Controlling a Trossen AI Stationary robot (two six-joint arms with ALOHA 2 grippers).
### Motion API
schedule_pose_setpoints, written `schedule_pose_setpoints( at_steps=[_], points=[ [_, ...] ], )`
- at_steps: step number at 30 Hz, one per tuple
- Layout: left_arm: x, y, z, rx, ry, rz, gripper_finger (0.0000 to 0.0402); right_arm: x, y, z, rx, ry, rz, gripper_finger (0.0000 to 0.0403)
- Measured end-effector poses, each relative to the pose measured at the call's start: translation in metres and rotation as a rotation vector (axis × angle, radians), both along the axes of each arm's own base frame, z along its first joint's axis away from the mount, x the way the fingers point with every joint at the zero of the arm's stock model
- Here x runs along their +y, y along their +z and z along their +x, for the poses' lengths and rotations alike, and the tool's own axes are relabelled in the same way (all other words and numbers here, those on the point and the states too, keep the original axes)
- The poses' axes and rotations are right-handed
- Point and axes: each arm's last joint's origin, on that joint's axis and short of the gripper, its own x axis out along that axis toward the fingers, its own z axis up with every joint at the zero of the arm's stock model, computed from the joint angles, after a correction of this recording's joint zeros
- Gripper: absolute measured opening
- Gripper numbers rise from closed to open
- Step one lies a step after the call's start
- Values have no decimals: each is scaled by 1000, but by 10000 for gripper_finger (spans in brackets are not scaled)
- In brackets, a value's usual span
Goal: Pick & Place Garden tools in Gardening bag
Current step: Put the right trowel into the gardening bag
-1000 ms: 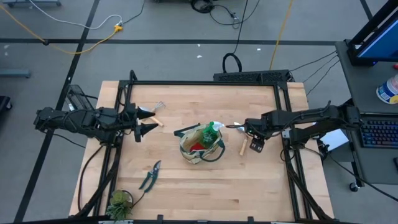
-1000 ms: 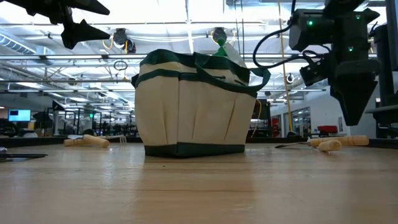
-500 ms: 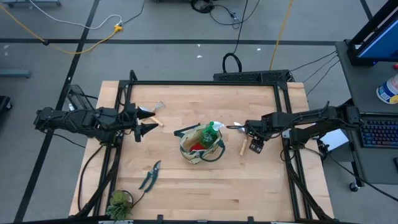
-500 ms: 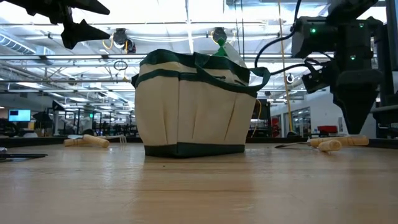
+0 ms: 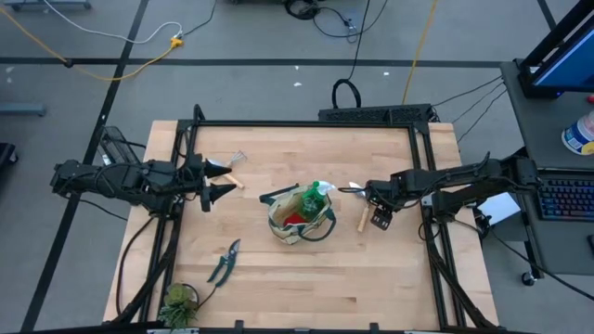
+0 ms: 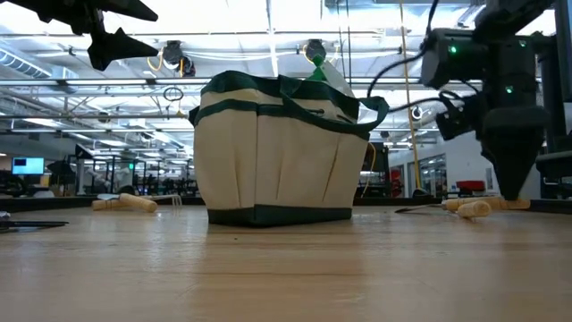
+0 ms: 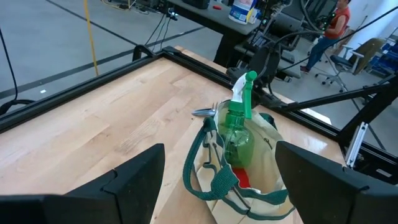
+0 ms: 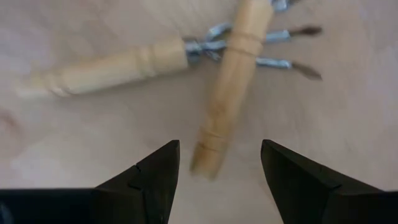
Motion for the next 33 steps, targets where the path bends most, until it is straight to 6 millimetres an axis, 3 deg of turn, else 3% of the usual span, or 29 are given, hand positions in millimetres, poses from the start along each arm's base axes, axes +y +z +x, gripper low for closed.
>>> schedule_pose_setpoints(
  at_steps=[9,18,33],
  points=[
    [0,0,0,0,0,0,310,0,-15,-6,0,-40,-1,219],
    [0,0,0,0,0,0,310,0,-17,-5,-22,-39,-5,213],
    [0,0,0,0,0,0,310,0,-17,-5,-22,-43,-5,96]
  ],
)
